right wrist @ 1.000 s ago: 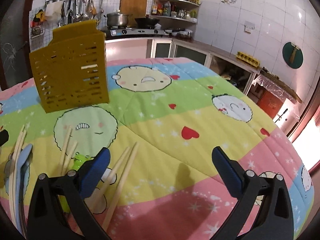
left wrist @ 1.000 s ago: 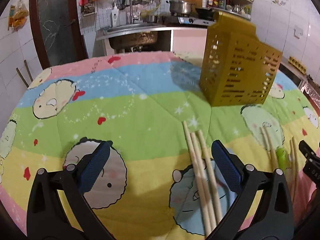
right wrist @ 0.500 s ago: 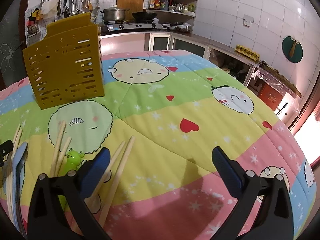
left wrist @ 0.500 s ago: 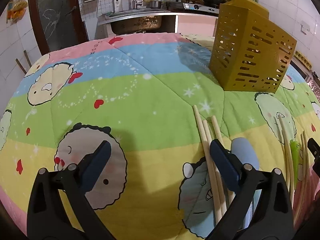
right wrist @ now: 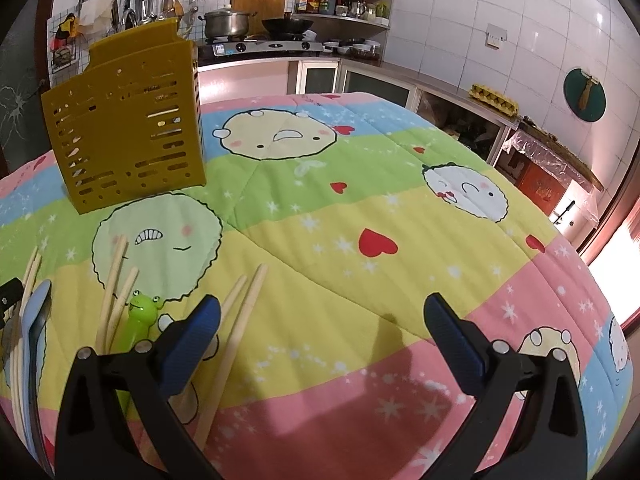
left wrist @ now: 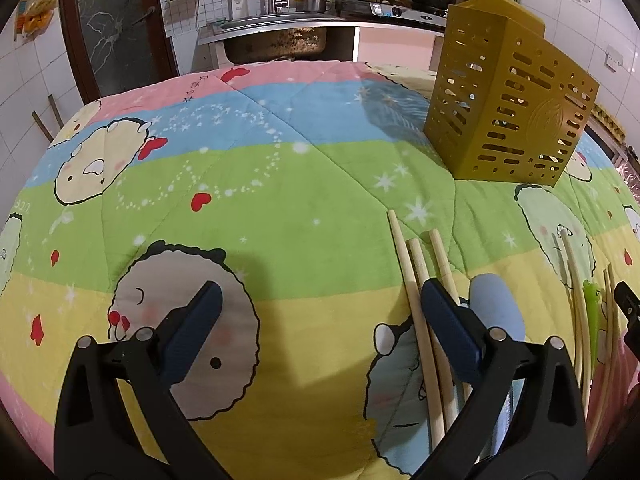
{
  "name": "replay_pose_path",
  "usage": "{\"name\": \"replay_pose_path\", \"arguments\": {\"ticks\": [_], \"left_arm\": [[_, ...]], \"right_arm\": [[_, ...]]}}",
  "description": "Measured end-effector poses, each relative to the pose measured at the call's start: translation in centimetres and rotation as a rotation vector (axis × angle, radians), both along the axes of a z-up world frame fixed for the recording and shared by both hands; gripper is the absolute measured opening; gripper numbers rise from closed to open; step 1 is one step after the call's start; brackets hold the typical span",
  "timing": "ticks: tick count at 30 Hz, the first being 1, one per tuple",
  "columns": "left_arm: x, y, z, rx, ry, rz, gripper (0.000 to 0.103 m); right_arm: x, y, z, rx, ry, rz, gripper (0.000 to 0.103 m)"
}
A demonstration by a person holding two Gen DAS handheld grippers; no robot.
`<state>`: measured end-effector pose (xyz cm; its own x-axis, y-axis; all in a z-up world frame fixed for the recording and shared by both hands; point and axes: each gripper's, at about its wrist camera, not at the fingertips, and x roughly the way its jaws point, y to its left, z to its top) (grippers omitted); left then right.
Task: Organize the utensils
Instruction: 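Lower the left tool to the chopsticks by the blue spoon while the right tool lowers to loose chopsticks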
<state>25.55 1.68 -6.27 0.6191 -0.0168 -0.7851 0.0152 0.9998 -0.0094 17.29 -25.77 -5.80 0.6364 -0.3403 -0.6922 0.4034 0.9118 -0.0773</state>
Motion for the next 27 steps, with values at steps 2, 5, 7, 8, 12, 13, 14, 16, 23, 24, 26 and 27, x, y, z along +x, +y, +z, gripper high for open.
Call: {"name": "replay_pose_path", "arguments": {"ticks": [2, 5, 7, 8, 12, 13, 14, 16, 23, 24, 26, 27], "left_arm": [[0.0, 0.0, 0.0, 0.004, 0.002, -0.003, 0.096], [0.0, 0.0, 0.0, 0.006, 0.003, -0.004, 0.096], [0.0, 0.0, 0.0, 0.012, 0.001, -0.004, 0.096], [-0.1, -0.1, 0.0, 0.019, -0.002, -0.005, 0.096], [-0.1, -0.4, 0.0, 0.022, -0.001, -0.027, 0.092], [-0.1, -0.5, 0.0, 0.021, 0.001, -0.033, 0.091], [-0.1, -0.5, 0.0, 0.021, 0.004, -0.038, 0.090], [-0.2, -0.6, -0.1, 0.025, 0.009, -0.041, 0.089], [0.2, -1.2, -0.2, 0.031, 0.033, -0.036, 0.086], [0.3, -1.1, -0.2, 0.025, 0.036, -0.031, 0.086], [0.5, -1.1, -0.2, 0.012, 0.043, -0.015, 0.086], [0.6, -1.1, -0.2, 0.011, 0.045, -0.008, 0.086]], "right_arm": [[0.0, 0.0, -0.1, 0.001, 0.002, -0.002, 0.099], [0.1, 0.0, -0.2, 0.006, 0.009, -0.004, 0.099], [0.1, 0.0, -0.3, 0.009, 0.018, -0.001, 0.099], [0.2, 0.0, -0.3, 0.011, 0.023, -0.001, 0.099], [0.3, 0.2, -0.5, 0.007, 0.036, 0.002, 0.096], [0.3, 0.2, -0.5, 0.011, 0.040, 0.005, 0.091], [0.3, 0.3, -0.6, 0.021, 0.046, 0.010, 0.089], [0.2, 0.4, -0.8, 0.043, 0.059, 0.020, 0.085], [0.7, 1.1, -0.9, 0.077, 0.074, 0.052, 0.079], [0.8, 1.2, -0.9, 0.080, 0.073, 0.059, 0.079], [0.9, 1.2, -0.9, 0.092, 0.069, 0.067, 0.079], [0.9, 1.2, -0.8, 0.096, 0.068, 0.072, 0.078]]}}
